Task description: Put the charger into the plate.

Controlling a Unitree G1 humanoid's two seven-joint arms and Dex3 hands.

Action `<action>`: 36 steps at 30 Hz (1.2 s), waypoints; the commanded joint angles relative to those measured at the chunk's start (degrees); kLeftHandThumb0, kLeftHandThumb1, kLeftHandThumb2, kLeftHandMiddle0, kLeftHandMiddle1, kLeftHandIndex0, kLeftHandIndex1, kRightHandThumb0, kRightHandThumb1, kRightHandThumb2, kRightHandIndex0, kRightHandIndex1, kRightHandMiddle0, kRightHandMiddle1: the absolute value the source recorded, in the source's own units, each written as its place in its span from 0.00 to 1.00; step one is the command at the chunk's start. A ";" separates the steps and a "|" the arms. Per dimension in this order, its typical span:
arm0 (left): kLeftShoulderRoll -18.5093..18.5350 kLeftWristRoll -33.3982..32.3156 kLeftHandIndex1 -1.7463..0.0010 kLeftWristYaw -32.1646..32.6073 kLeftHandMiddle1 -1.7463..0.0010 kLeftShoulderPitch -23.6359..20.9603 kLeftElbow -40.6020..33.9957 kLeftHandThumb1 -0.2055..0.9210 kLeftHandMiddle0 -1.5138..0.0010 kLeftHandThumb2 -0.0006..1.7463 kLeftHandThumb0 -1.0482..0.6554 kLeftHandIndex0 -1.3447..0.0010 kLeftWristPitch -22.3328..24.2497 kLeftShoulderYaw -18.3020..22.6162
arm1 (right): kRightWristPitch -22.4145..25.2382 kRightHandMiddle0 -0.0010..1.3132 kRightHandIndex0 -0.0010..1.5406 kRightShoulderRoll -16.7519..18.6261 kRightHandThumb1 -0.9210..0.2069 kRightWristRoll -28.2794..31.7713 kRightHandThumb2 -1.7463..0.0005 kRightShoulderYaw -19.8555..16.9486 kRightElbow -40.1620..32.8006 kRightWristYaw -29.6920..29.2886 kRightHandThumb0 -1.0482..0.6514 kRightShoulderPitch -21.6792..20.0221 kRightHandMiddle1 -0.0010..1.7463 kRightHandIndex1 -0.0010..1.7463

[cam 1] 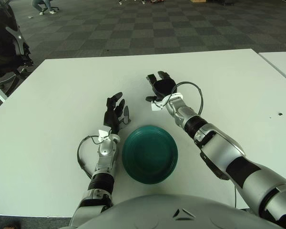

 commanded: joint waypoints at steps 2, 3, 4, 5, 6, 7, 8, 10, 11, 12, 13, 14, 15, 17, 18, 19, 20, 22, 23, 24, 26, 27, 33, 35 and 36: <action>-1.62 -1.26 0.45 0.23 0.98 5.73 7.41 1.00 0.70 0.49 0.21 1.00 -0.01 0.46 | 0.16 0.00 0.09 -0.06 0.00 1.84 0.53 0.10 4.31 1.11 0.09 -2.86 0.29 0.00; -1.60 -1.23 0.45 0.19 0.98 5.74 7.42 1.00 0.70 0.49 0.21 1.00 -0.11 0.44 | 0.21 0.00 0.09 -0.13 0.00 2.01 0.53 0.18 5.07 1.49 0.09 -3.03 0.29 0.00; -1.58 -1.21 0.46 0.15 0.98 5.75 7.43 1.00 0.70 0.49 0.22 1.00 -0.19 0.43 | 0.22 0.00 0.09 -0.16 0.00 2.16 0.54 0.27 5.63 1.73 0.09 -3.16 0.28 0.00; -1.55 -1.23 0.46 -0.02 0.98 5.76 7.43 1.00 0.70 0.49 0.22 1.00 -0.20 0.38 | 0.33 0.00 0.09 -0.14 0.00 2.33 0.54 0.36 6.24 2.11 0.09 -3.29 0.28 0.00; -1.52 -1.25 0.47 -0.13 0.99 5.75 7.43 1.00 0.70 0.49 0.22 1.00 -0.20 0.36 | 0.39 0.00 0.09 -0.11 0.00 2.50 0.54 0.46 6.69 2.36 0.10 -3.40 0.28 0.00; -1.52 -1.35 0.47 -0.32 0.99 5.80 7.49 1.00 0.71 0.49 0.22 1.00 -0.23 0.35 | 0.50 0.00 0.08 -0.08 0.00 2.67 0.54 0.55 7.17 2.64 0.10 -3.45 0.28 0.00; -1.52 -1.42 0.48 -0.45 0.99 5.81 7.55 1.00 0.71 0.49 0.22 1.00 -0.25 0.35 | 0.55 0.00 0.08 -0.05 0.00 2.84 0.55 0.65 7.52 2.82 0.10 -3.50 0.27 0.00; -1.55 -1.65 0.49 -0.74 0.99 5.87 7.75 1.00 0.71 0.50 0.22 1.00 -0.31 0.42 | 0.66 0.00 0.08 -0.03 0.00 3.14 0.55 0.85 8.10 3.08 0.10 -3.56 0.27 0.00; -1.57 -1.92 0.49 -0.97 0.99 5.79 7.98 1.00 0.71 0.50 0.22 1.00 -0.35 0.58 | 0.79 0.00 0.08 -0.03 0.00 3.25 0.55 0.98 8.44 3.31 0.10 -3.50 0.27 0.00; -1.59 -2.10 0.49 -1.14 0.99 5.71 8.16 1.00 0.71 0.50 0.22 1.00 -0.37 0.71 | 0.88 0.00 0.08 -0.03 0.00 3.35 0.55 1.10 8.70 3.47 0.10 -3.47 0.27 0.00; -1.65 -2.28 0.49 -1.37 0.99 5.63 8.39 1.00 0.72 0.50 0.22 1.00 -0.56 0.84 | 1.15 0.00 0.08 0.00 0.00 3.40 0.55 1.24 9.05 3.90 0.10 -3.38 0.27 0.00; -1.70 -2.37 0.50 -1.54 0.99 5.56 8.57 1.00 0.71 0.50 0.23 1.00 -0.71 0.96 | 1.33 0.00 0.08 0.02 0.00 3.45 0.55 1.35 9.31 4.19 0.10 -3.34 0.26 0.00; -1.74 -2.42 0.50 -1.69 0.99 5.49 8.70 1.00 0.71 0.50 0.23 1.00 -0.85 1.08 | 1.58 0.00 0.08 0.05 0.00 3.51 0.55 1.42 9.58 4.61 0.10 -3.29 0.25 0.00; -1.79 -2.41 0.49 -1.85 0.99 5.39 8.87 1.00 0.71 0.50 0.23 1.00 -0.98 1.27 | 1.91 0.00 0.08 0.10 0.00 3.65 0.55 1.50 9.93 5.19 0.10 -3.27 0.25 0.00; -1.81 -2.37 0.49 -1.89 0.99 5.36 8.92 1.00 0.71 0.50 0.23 1.00 -1.00 1.34 | 2.02 0.00 0.08 0.12 0.00 3.72 0.55 1.53 10.03 5.40 0.10 -3.28 0.24 0.00; -1.79 -2.20 0.49 -1.77 0.99 5.26 9.16 1.00 0.71 0.50 0.23 1.00 -1.10 1.43 | 2.30 0.00 0.08 0.15 0.00 3.87 0.55 1.49 10.29 5.97 0.10 -3.23 0.24 0.00; -1.78 -2.07 0.49 -1.71 0.99 5.20 9.29 1.00 0.70 0.50 0.22 1.00 -1.16 1.50 | 2.51 0.00 0.08 0.17 0.00 4.00 0.55 1.49 10.47 6.40 0.10 -3.20 0.23 0.00; -1.78 -1.76 0.49 -1.50 0.98 5.15 9.46 1.00 0.70 0.50 0.22 1.00 -1.27 1.54 | 2.85 0.00 0.08 0.18 0.00 4.29 0.56 1.45 10.81 7.07 0.10 -3.11 0.22 0.00; -1.83 -1.48 0.49 -1.27 0.98 5.21 9.31 1.00 0.70 0.50 0.22 1.00 -1.32 1.43 | 2.96 0.00 0.08 0.13 0.00 4.45 0.56 1.43 10.99 7.30 0.10 -2.98 0.22 0.00; -1.81 -0.90 0.49 -0.79 0.98 5.32 9.07 1.00 0.69 0.50 0.22 1.00 -1.40 1.20 | 3.05 0.00 0.08 -0.04 0.00 4.63 0.56 1.39 11.35 7.53 0.10 -2.61 0.22 0.00; -1.75 -0.26 0.48 -0.25 0.98 5.36 8.91 1.00 0.69 0.50 0.22 1.00 -1.53 0.96 | 3.14 0.00 0.08 -0.24 0.00 4.87 0.56 1.38 11.78 7.76 0.10 -2.19 0.21 0.00; -1.55 0.41 0.48 0.32 0.98 5.30 9.01 1.00 0.69 0.50 0.22 1.00 -1.46 0.78 | 3.20 0.00 0.08 -0.35 0.00 4.93 0.56 1.41 12.00 7.95 0.10 -1.92 0.21 0.00; -0.98 2.32 0.49 2.17 0.98 5.12 9.22 1.00 0.69 0.50 0.23 1.00 -1.00 0.19 | 3.70 0.00 0.08 -0.96 0.00 5.13 0.58 1.90 13.09 9.76 0.11 -0.73 0.23 0.01; -0.99 2.46 0.49 2.31 0.98 5.15 8.92 1.00 0.69 0.51 0.23 1.00 -0.60 -0.10 | 3.79 0.00 0.08 -1.47 0.00 5.08 0.58 2.15 13.69 10.84 0.11 0.21 0.21 0.01; -0.98 2.48 0.50 2.37 0.98 5.14 8.90 1.00 0.69 0.51 0.23 1.00 -0.53 -0.19 | 3.81 0.00 0.07 -1.60 0.00 5.10 0.58 2.24 13.82 11.12 0.11 0.44 0.20 0.01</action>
